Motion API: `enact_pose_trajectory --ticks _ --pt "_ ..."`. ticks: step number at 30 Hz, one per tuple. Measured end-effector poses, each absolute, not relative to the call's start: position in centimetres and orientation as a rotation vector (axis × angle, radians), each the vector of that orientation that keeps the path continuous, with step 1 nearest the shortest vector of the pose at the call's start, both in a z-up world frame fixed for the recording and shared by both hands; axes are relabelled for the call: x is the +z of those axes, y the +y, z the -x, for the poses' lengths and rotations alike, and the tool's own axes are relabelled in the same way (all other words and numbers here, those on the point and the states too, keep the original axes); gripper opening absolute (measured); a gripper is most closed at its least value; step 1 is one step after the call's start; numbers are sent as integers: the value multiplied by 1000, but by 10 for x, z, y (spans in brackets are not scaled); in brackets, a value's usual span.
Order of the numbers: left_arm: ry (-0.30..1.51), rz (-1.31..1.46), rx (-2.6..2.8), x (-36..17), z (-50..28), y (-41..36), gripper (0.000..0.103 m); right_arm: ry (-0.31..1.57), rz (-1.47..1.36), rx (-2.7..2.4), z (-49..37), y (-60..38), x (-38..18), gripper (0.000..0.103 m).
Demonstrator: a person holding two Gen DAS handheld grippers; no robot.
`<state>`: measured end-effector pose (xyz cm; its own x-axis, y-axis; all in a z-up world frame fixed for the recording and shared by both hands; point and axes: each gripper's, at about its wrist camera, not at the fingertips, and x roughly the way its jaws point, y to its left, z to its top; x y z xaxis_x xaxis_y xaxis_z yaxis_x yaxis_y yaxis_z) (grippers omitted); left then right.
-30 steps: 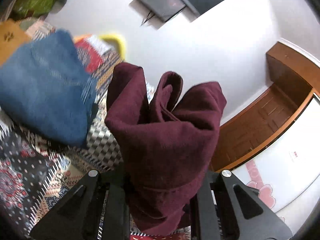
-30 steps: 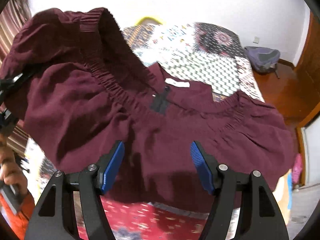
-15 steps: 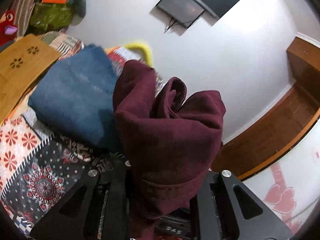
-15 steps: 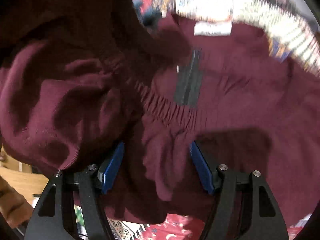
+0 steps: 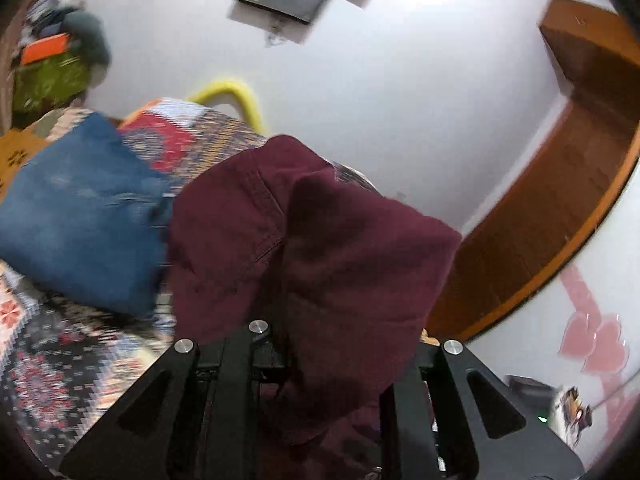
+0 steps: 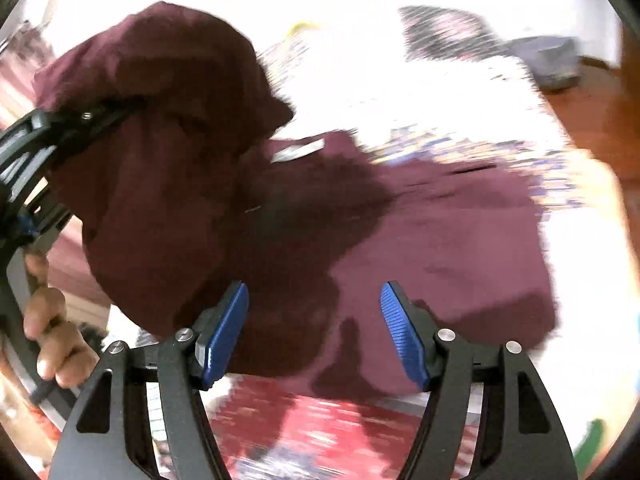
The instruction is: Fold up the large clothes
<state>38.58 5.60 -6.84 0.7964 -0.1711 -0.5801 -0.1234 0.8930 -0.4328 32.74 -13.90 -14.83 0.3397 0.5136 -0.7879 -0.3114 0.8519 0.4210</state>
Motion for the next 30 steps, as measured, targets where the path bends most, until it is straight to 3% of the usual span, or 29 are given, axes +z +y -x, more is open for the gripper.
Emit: enact_pose_trajectory --ticks 6,14,18,22,30 --pt "738 341 -132 -91 -421 -44 15 1039 -241 330 -310 -239 -140 65" --pt "1043 110 -261 -171 -416 -125 17 1046 -262 217 -298 -286 -148 65" --pt "1047 -19 -306 -180 -392 -127 31 1041 -242 219 -290 -287 -142 65" --pt "1089 38 -396 -164 -378 -115 50 1015 -221 254 -291 -279 -130 65" --pt "962 128 -365 -109 -349 -56 57 923 -129 363 -293 -235 -100 65"
